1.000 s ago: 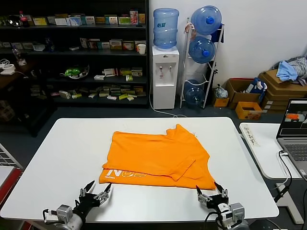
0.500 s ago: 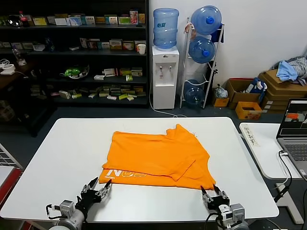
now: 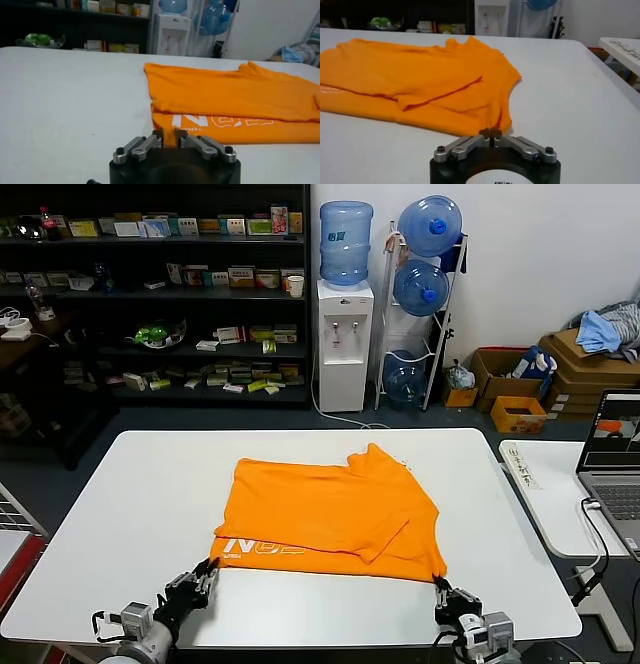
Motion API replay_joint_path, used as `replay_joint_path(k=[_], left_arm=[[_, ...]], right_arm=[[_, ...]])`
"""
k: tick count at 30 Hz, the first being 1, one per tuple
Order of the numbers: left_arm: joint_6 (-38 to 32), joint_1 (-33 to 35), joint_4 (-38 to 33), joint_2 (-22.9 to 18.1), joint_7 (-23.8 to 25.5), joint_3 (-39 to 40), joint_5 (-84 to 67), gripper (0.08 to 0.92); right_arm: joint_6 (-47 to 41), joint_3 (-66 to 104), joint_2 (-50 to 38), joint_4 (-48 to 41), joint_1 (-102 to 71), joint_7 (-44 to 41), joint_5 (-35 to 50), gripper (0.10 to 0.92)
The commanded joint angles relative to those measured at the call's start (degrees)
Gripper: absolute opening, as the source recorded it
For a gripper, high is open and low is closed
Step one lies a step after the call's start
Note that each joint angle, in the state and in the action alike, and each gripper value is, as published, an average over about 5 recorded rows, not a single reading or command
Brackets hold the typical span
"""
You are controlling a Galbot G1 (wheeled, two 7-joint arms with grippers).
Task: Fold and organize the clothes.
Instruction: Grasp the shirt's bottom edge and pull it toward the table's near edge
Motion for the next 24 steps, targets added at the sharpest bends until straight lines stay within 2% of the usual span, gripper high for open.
replay_joint_path(k=[1, 5, 11, 19, 24], left_arm=[[1.4, 3.6, -3.9, 2.2, -1.1, -0.5, -2.9, 0.163], [2.4, 7.5, -7.1, 5.0, -2.3, -1.8, -6.3, 0.093], [4.4, 14.0, -13.3, 9.2, -5.0, -4.6, -12.7, 0.091], [7.0, 20.3, -20.5, 10.1, -9.0, -7.6, -15.6, 0.091], [8.4, 18.2, -22.3, 11.2, -11.2, -10.0, -14.8, 0.116]], right_arm=[[-0.4, 0.2, -2.4, 3.4, -1.6, 0.9, 2.9, 0.125], [-1.1, 1.0, -5.9, 6.7, -4.6, 2.3, 6.2, 0.125], [-2.5, 2.1, -10.0, 9.8, -7.6, 5.1, 11.6, 0.125], [-5.3, 4.0, -13.3, 13.1, -13.0, 10.0, 15.0, 0.128], [-5.3, 5.2, -14.1, 13.8, -11.2, 10.4, 12.9, 0.224]])
